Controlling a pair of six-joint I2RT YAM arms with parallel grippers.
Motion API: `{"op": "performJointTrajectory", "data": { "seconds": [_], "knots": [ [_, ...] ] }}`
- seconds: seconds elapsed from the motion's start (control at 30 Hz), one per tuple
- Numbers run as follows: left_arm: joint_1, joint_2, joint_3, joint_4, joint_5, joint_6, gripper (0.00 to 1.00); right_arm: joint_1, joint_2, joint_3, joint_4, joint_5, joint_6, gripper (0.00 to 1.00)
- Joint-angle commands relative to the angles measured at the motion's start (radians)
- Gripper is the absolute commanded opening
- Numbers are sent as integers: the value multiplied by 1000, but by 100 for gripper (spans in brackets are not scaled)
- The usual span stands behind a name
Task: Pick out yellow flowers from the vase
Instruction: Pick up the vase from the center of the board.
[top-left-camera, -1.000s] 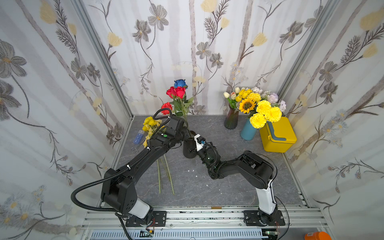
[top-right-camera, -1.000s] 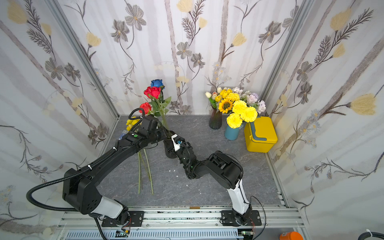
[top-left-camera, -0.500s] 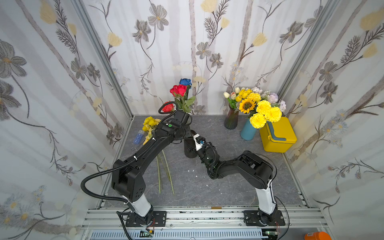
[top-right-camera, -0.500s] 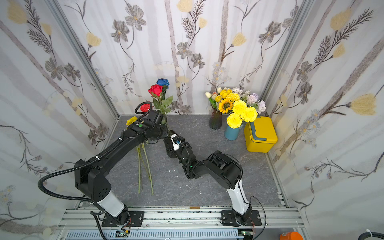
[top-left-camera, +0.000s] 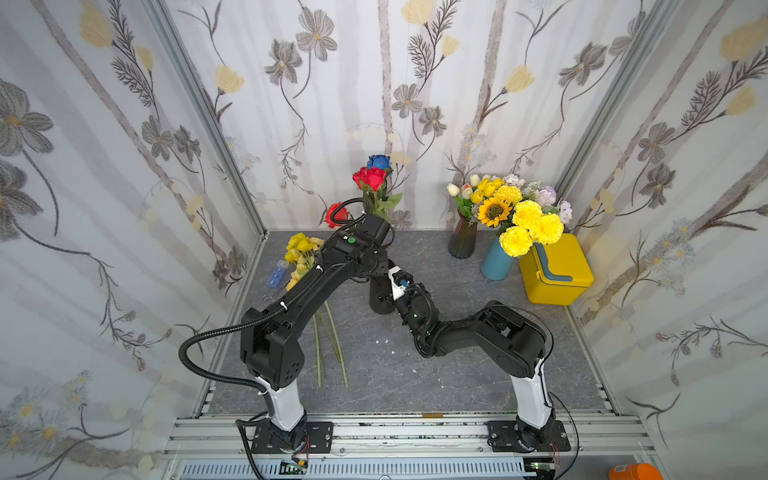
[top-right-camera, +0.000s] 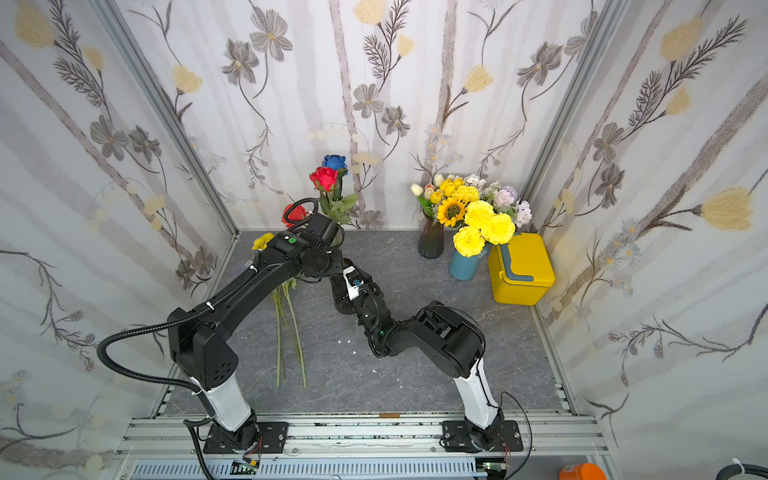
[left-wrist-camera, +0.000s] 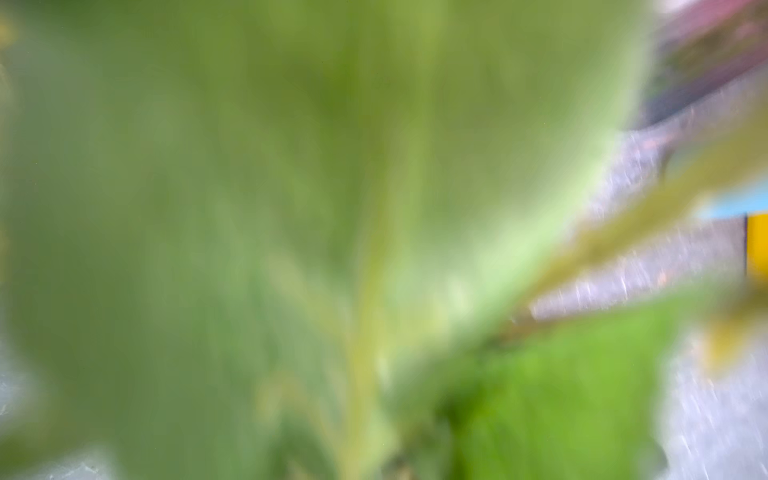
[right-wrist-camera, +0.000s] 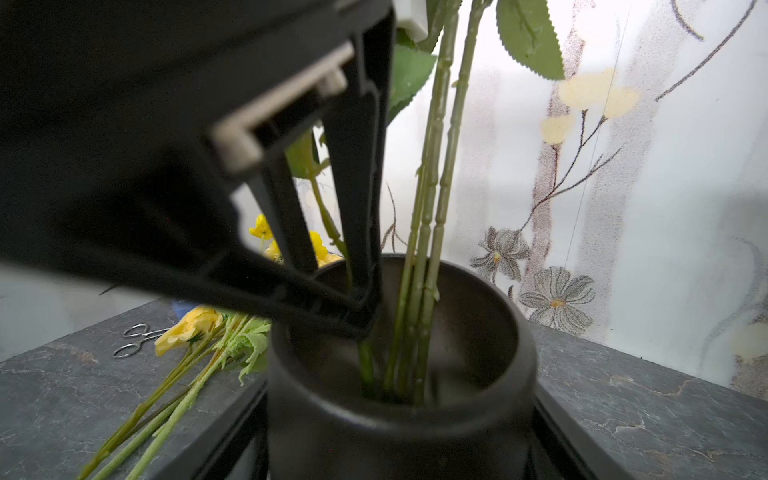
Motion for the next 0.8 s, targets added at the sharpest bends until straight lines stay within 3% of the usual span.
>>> {"op": "performJointTrajectory", "data": {
  "seconds": [0.0, 0.07, 0.23, 0.4, 0.77],
  "knots": [
    [-7, 2, 17, -78, 102, 14, 40, 4, 0, 12, 31, -4, -38, 80],
    [-6, 10, 19, -100, 95, 24, 39, 6, 3, 15, 32, -1, -38, 80],
    [10, 33, 21, -98, 92, 29, 23, 17, 10, 26, 36, 11, -56, 80],
    [15, 59, 50, -101, 80, 36, 17, 28, 10, 31, 25, 16, -67, 81],
    [30, 144, 101, -126, 37, 66, 24, 44, 19, 53, 19, 32, -95, 81]
  ]
}}
